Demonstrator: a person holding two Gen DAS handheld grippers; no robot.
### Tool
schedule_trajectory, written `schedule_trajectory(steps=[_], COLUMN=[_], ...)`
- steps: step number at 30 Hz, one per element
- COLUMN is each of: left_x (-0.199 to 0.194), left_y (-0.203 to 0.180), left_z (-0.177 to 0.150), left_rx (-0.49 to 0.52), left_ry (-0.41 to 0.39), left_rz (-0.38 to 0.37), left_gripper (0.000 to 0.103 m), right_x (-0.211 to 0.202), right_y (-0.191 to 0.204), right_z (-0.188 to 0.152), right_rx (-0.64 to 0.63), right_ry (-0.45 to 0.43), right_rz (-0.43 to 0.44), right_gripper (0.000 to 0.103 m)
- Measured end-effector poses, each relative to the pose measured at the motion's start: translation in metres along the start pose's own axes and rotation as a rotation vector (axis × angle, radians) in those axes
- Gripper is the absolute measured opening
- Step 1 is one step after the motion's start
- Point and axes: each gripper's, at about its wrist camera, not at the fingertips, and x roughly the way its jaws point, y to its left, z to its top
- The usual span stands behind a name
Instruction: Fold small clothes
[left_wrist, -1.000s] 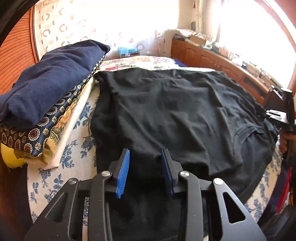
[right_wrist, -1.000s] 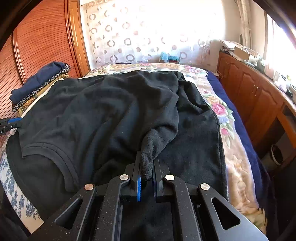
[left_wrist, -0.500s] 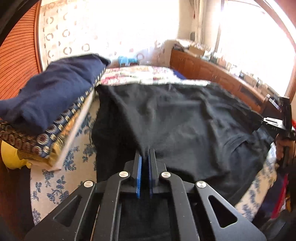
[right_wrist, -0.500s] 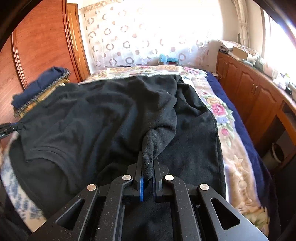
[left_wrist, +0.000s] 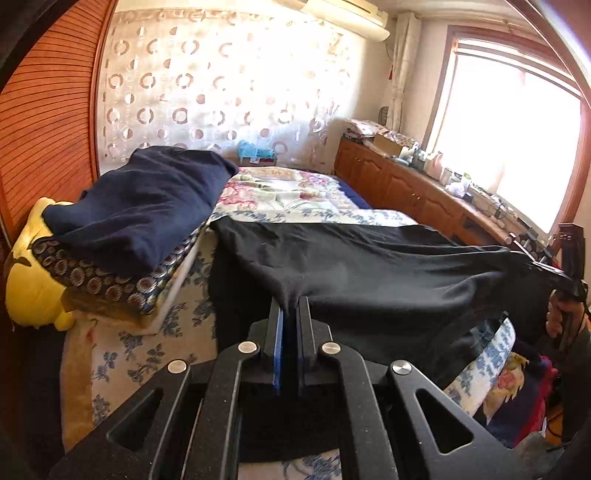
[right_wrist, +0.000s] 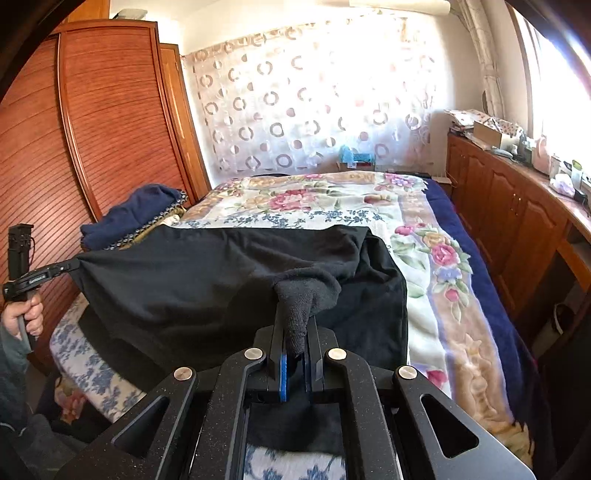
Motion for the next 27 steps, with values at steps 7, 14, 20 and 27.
schedule_trajectory(steps=[7,14,20,27], left_x=[0.043,0.041,0.04,0.049], left_y=[0.003,0.0,0.009,0.014], left_z=[-0.046,-0.05,-0.052,-0.058], left_rx=[0.033,0.053,0.027,0.013], left_ry=[0.185,0.167,0.163,0.192], left_rz=[0.078,0.114,0.121,0.142], left_gripper=[0.007,0.045,0.078,0.078], right_x=[0.04,0.052,0.034,0.044], right_y=[-0.012,-0.01,0.008,0.036], right_z=[-0.041,-0.046,-0.048,-0.054], right_rx=[-0.016,-0.035,-0.047,-0.095], right_ry=[0.162,0.175,0.105,0.079], right_rz=[-0.077,-0.125,-0.145,-0.109], right_gripper=[0.006,0.034,0.054,0.06])
